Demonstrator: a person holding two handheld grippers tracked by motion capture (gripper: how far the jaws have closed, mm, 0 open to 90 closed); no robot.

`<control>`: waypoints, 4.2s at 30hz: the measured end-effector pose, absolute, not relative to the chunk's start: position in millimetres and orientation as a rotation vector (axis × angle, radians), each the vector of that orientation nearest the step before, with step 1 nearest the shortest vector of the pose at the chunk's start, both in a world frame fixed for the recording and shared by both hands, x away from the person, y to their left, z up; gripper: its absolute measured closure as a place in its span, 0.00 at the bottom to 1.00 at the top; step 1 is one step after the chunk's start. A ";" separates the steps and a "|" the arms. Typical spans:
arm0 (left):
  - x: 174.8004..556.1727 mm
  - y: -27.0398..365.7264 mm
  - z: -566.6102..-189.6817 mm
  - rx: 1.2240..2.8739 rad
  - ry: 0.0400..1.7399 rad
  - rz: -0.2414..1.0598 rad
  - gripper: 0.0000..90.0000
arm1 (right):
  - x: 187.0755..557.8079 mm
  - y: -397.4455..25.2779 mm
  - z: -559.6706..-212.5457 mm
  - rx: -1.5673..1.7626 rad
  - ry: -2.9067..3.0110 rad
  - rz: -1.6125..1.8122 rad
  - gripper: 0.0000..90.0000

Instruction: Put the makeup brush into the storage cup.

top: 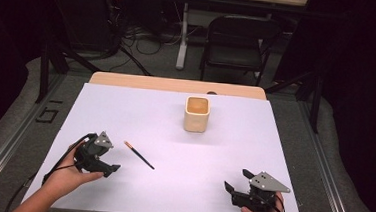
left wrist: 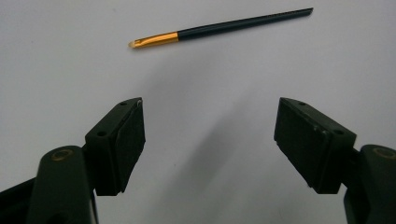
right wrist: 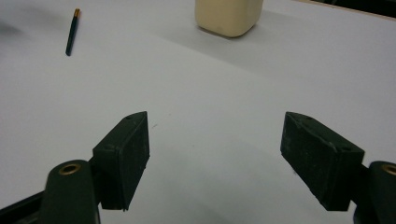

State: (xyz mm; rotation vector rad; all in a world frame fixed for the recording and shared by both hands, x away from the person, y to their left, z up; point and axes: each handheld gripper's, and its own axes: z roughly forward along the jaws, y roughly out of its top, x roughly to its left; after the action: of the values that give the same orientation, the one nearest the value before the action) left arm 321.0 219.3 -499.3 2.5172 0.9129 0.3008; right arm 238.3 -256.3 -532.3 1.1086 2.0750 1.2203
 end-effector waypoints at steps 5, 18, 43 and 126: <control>328.2 211.2 -498.6 2.572 0.886 0.259 0.28 | 238.3 -256.4 -532.5 1.105 2.079 1.219 0.27; 344.9 197.2 -501.9 2.723 0.838 0.158 0.30 | 238.4 -255.8 -532.8 1.102 2.082 1.221 0.27; 357.2 190.8 -495.9 2.775 0.816 0.133 0.32 | 238.5 -255.2 -532.9 1.099 2.093 1.218 0.27; 414.0 144.8 -499.3 2.999 0.613 0.150 0.37 | 239.4 -253.6 -534.4 1.089 2.117 1.215 0.27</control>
State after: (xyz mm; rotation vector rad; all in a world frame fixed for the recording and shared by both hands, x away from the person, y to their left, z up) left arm 414.0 144.8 -499.3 2.9994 0.6126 0.1498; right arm 239.4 -253.6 -534.4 1.0886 2.1172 1.2154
